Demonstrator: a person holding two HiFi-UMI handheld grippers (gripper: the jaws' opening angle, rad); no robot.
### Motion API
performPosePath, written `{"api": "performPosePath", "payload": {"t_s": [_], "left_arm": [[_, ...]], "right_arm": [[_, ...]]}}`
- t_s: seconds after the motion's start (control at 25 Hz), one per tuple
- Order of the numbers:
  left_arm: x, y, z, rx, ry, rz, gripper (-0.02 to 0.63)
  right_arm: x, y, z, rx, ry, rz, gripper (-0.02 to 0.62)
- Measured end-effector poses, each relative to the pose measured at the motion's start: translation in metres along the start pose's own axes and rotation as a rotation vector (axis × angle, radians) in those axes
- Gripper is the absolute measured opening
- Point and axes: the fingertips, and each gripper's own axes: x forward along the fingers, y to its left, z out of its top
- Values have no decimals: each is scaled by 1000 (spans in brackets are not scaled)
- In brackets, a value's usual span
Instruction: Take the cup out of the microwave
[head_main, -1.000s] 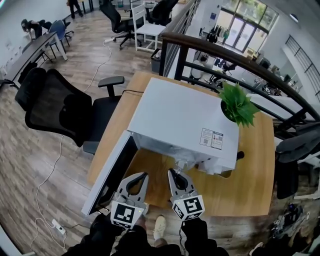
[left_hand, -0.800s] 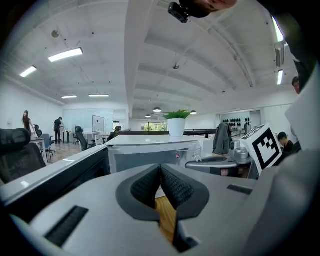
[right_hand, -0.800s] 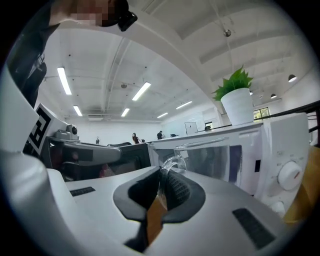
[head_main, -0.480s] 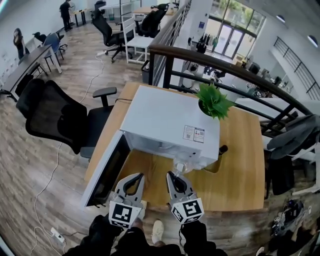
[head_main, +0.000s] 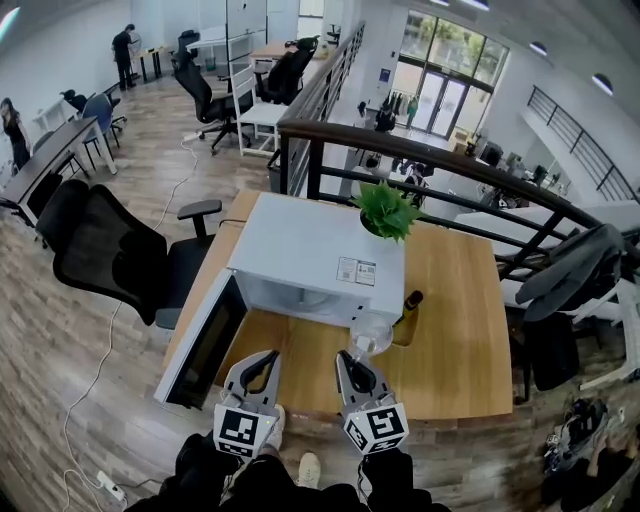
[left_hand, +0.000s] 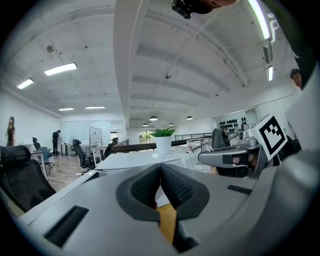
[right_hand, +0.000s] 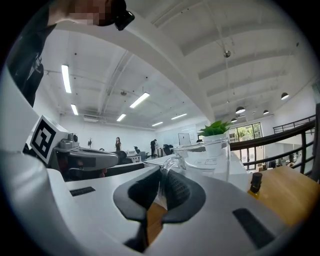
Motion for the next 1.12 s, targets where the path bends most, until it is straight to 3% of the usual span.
{"api": "performPosePath", "payload": {"t_s": [0.64, 1.12], "left_arm": [[-28, -58, 31, 45, -53, -28, 25], [-46, -93, 27, 53, -57, -67, 25]], "right_arm": [[-100, -21, 17, -9, -35, -96, 21], [-151, -21, 6, 1, -36, -152, 21]]}}
